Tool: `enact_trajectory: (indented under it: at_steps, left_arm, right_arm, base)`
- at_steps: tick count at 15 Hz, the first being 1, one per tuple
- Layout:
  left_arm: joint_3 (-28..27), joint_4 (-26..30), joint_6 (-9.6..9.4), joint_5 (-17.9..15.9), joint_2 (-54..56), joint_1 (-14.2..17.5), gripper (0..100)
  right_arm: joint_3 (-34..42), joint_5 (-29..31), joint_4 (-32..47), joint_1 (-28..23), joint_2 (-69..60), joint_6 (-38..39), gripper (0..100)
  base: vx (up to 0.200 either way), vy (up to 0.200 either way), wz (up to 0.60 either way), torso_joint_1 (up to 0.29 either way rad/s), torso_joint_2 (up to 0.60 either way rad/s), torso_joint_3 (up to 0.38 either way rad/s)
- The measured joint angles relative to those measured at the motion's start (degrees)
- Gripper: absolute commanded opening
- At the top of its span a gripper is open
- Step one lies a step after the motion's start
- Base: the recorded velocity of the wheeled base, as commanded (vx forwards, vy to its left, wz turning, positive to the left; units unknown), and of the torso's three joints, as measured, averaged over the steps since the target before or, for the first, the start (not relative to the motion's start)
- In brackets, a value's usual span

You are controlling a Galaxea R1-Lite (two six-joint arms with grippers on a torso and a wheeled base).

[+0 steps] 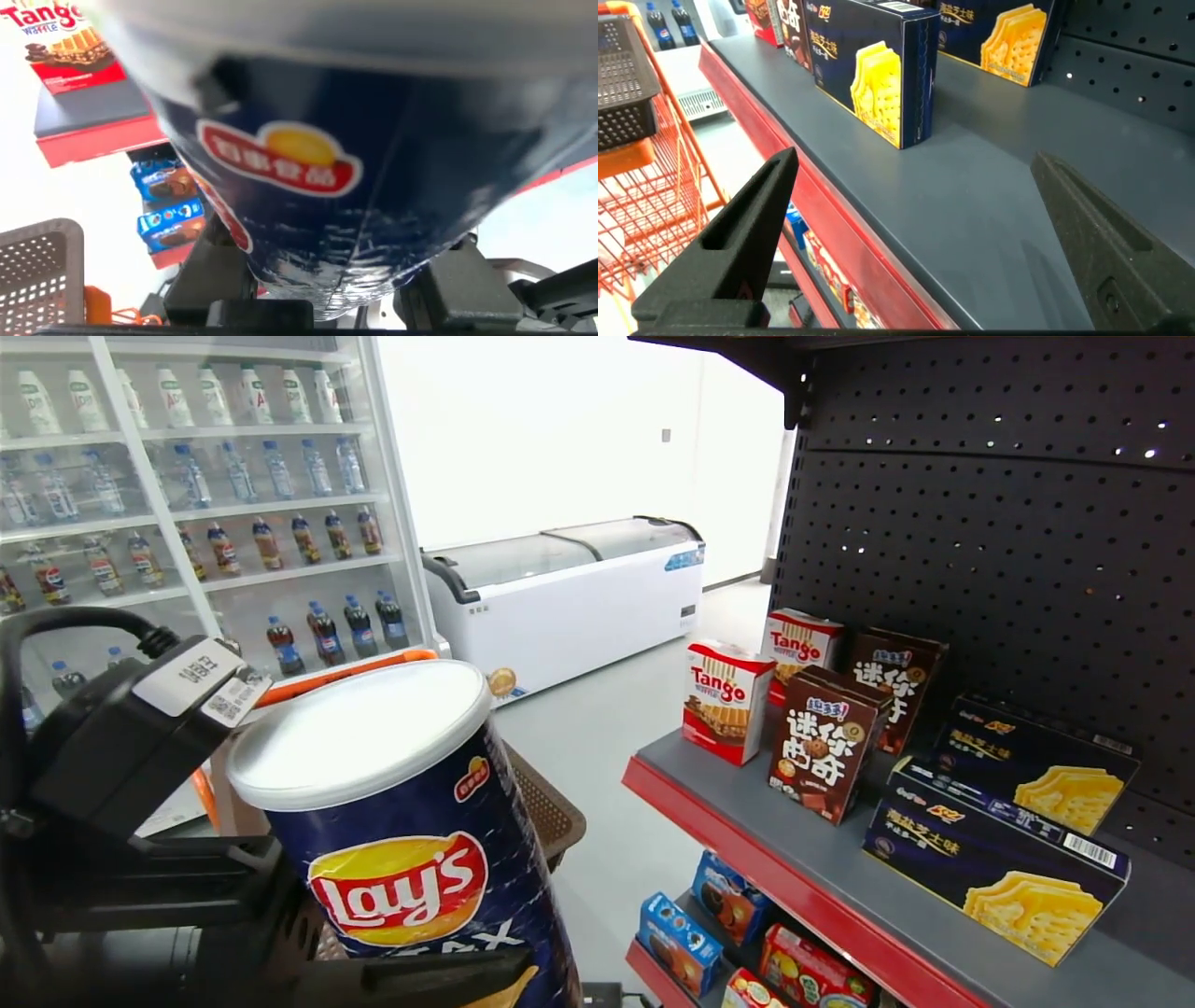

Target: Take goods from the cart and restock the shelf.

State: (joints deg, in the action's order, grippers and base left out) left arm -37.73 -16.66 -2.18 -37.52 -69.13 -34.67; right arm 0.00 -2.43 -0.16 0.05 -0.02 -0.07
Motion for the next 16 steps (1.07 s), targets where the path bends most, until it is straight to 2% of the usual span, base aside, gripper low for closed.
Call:
enact_trajectory:
  at_steps: [3,7,10,16]
  left_arm:
    - [0.0,0.0,-1.21,-0.1,0.0,-0.1,0]
    - [-0.3,0.1,-1.26,-0.2,-0.2,-0.4,0]
    - [-0.6,-0.1,-1.21,-0.3,-0.2,-1.7,0]
    - [-1.2,0.0,-1.21,-0.2,-0.4,-2.0,0]
  right_arm:
    - [0.0,0.0,0.0,0.0,0.0,0.0,100]
    - [0.0,0.0,0.0,0.0,0.0,0.0,100]
    - [0.0,0.0,0.0,0.0,0.0,0.0,100]
    - [0.0,0.0,0.0,0.0,0.0,0.0,100]
  base:
    - [0.000,0.000,-0.60,-0.002,0.00,0.004]
    - [0.000,0.000,-0.60,0.006,0.01,0.002]
    - [0.000,0.000,-0.60,0.002,0.00,0.002]
    - [0.000,0.000,-0.60,0.003,0.00,0.002]
